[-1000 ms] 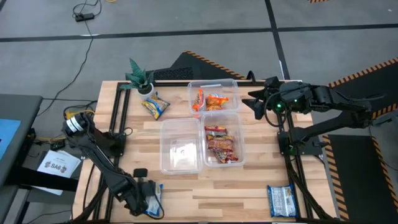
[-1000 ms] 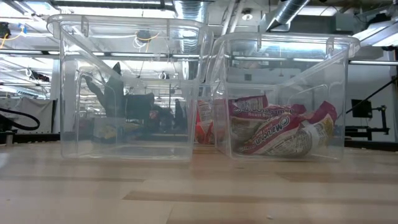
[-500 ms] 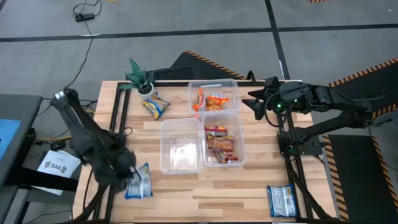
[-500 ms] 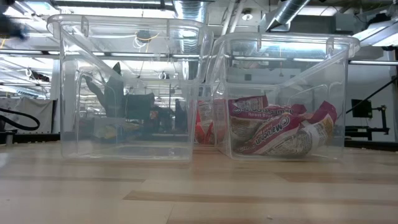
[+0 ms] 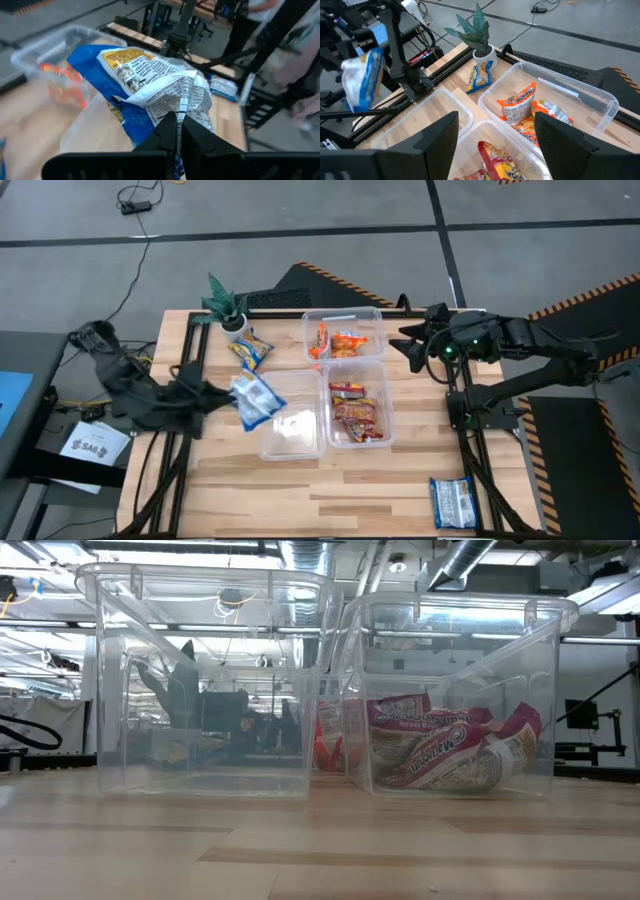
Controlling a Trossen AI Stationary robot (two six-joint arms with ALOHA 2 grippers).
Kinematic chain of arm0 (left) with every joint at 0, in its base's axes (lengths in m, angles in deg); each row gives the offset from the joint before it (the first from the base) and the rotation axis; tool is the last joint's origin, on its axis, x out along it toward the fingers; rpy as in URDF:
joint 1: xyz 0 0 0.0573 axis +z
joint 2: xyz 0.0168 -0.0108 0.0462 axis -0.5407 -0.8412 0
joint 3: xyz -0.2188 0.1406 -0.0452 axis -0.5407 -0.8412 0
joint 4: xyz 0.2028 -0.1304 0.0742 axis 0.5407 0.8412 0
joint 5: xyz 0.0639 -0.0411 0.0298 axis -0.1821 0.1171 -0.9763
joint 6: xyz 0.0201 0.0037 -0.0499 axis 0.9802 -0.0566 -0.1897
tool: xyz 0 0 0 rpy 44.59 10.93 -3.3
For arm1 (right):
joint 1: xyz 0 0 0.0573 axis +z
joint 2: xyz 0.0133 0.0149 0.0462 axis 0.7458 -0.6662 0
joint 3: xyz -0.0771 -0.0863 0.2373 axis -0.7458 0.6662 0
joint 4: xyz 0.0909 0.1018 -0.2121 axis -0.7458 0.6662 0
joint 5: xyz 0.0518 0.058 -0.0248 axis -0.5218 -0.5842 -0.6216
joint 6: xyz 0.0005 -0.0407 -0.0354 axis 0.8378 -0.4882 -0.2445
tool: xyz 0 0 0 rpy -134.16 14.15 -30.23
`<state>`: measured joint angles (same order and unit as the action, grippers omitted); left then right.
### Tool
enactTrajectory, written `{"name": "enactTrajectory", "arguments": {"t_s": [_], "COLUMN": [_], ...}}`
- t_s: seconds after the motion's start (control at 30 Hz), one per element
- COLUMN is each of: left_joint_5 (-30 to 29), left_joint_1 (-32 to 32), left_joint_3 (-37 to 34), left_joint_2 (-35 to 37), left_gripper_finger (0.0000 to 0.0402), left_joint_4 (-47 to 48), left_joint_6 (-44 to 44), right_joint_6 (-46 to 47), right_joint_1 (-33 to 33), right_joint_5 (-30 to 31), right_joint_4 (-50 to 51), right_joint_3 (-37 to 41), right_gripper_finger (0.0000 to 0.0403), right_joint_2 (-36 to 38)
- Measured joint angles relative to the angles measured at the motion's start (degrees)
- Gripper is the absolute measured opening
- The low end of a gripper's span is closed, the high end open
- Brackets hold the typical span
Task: Sort Maruchan noodles
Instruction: Put the bottom left blue noodle pack into the bottom left transparent bin
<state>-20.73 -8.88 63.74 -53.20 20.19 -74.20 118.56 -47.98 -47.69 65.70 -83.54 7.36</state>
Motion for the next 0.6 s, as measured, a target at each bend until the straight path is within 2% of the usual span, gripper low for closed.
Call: {"name": "enactTrajectory", "arguments": {"t_s": [0.17, 0.33, 0.47, 0.6], "left_joint_5": [15.0, 27.6, 35.5, 36.0], "left_joint_1": [14.4, 26.5, 31.1, 32.2], "left_joint_3": [0.0, 0.0, 0.0, 0.0], "left_joint_2": [-6.9, -11.9, -13.1, -14.0], "left_gripper_finger": [0.0000, 0.0000, 0.0000, 0.0006], "left_joint_4": [-10.3, -11.6, -11.2, -10.9], "left_joint_6": [13.8, 19.7, 20.9, 17.9], "right_joint_6": [0.1, 0.1, 0.1, 0.0], "right_joint_1": [0.0, 0.0, 0.0, 0.0], "right_joint_5": [0.0, 0.4, 0.4, 0.4], "right_joint_4": [0.0, 0.0, 0.0, 0.0], "right_joint_3": [0.0, 0.0, 0.0, 0.0], "right_gripper_finger": [0.0282, 0.0282, 0.0282, 0.0282], "right_joint_2": [0.0, 0.0, 0.0, 0.0]}}
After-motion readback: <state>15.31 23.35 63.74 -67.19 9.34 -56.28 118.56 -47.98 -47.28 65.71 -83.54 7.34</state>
